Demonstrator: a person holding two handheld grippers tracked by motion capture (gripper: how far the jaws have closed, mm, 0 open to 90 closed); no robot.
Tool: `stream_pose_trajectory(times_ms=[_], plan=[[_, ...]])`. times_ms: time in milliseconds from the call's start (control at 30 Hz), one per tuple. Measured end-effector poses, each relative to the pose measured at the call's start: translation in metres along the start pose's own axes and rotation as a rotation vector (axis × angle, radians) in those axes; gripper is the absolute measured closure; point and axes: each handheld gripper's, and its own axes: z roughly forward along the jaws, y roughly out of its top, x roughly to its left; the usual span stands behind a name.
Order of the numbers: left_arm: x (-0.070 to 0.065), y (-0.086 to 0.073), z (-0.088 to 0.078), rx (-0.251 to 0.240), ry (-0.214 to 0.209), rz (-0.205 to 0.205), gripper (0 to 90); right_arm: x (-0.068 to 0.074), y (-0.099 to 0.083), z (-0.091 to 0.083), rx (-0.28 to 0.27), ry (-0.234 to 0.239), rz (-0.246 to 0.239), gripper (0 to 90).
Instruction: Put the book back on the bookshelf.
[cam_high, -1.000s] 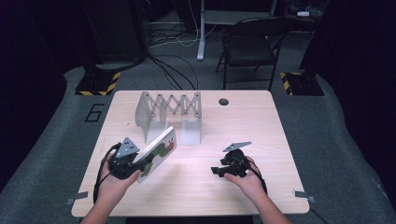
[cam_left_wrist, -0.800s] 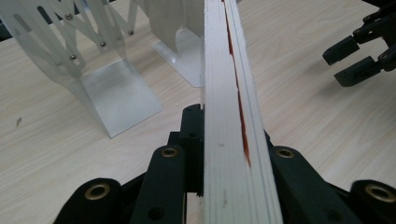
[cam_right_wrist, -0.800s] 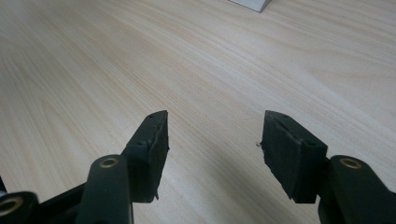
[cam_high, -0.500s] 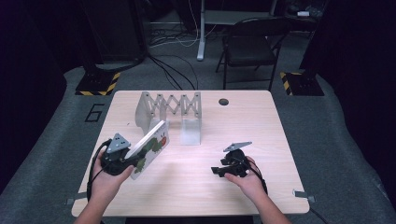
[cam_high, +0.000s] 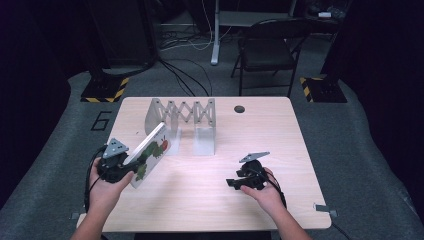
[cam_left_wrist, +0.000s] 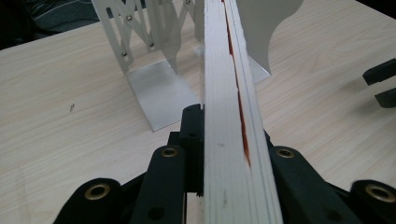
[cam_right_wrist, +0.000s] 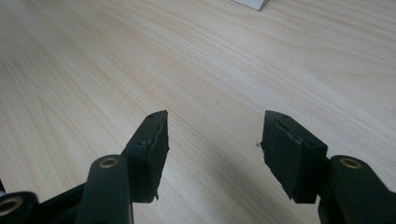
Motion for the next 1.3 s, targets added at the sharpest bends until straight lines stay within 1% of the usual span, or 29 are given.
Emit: stream_pose_trajectory(times_ms=[67, 200, 233, 300, 333, 367, 400, 433, 467, 600, 633, 767, 833, 867, 1000, 1067, 1167, 1300], plan=[[0.002, 0.0, 0.001, -0.002, 0.006, -0.012, 75.9, 0.0, 0.0, 0.0, -0.002, 0.0, -0.006, 41.1], [0.007, 0.0, 0.002, -0.005, 0.016, -0.034, 75.9, 0.0, 0.0, 0.0, 0.002, 0.001, 0.0, 41.1], [0.008, 0.001, 0.002, -0.005, 0.019, -0.044, 75.9, 0.0, 0.0, 0.0, 0.002, 0.001, -0.001, 41.1], [0.01, 0.002, 0.003, -0.004, 0.028, -0.046, 75.9, 0.0, 0.0, 0.0, 0.002, 0.001, 0.0, 41.1], [0.01, 0.003, 0.003, -0.005, 0.03, -0.055, 75.9, 0.0, 0.0, 0.0, -0.001, -0.001, -0.002, 41.1], [0.011, 0.004, 0.003, -0.004, 0.033, -0.056, 75.9, 0.0, 0.0, 0.0, -0.001, -0.001, -0.006, 41.1], [0.012, 0.004, 0.004, -0.012, 0.04, -0.06, 75.9, 0.0, 0.0, 0.0, -0.002, -0.001, -0.005, 41.1], [0.012, 0.005, 0.004, -0.005, 0.039, -0.061, 75.9, 0.0, 0.0, 0.0, 0.0, 0.0, 0.002, 41.1], [0.013, 0.006, 0.005, -0.005, 0.041, -0.065, 75.9, 0.0, 0.0, 0.0, 0.001, -0.001, -0.001, 41.1], [0.014, 0.009, 0.006, -0.007, 0.052, -0.072, 75.9, 0.0, 0.0, 0.0, -0.002, -0.001, -0.005, 41.1], [0.014, 0.01, 0.007, -0.009, 0.056, -0.067, 75.9, 0.0, 0.0, 0.0, 0.002, 0.0, 0.004, 41.1], [0.015, 0.014, 0.009, -0.008, 0.054, -0.073, 75.9, -0.001, 0.0, 0.0, -0.003, -0.002, -0.008, 41.1], [0.015, 0.015, 0.01, -0.008, 0.057, -0.071, 75.9, 0.001, 0.0, 0.0, 0.004, 0.002, 0.009, 41.1], [0.015, 0.016, 0.01, -0.007, 0.059, -0.068, 75.9, 0.0, 0.0, 0.0, -0.001, -0.001, 0.0, 41.1], [0.015, 0.017, 0.013, 0.0, 0.067, -0.067, 75.9, 0.0, 0.0, 0.0, -0.001, 0.0, 0.002, 41.1], [0.016, 0.018, 0.014, 0.0, 0.067, -0.064, 75.9, -0.001, 0.0, 0.0, 0.0, 0.001, -0.007, 41.1], [0.016, 0.018, 0.015, -0.014, 0.073, -0.078, 75.9, 0.0, 0.0, 0.0, 0.002, 0.001, -0.003, 41.1], [0.017, 0.021, 0.016, -0.02, 0.08, -0.08, 75.9, 0.0, 0.0, 0.0, 0.003, 0.002, -0.001, 41.1]])
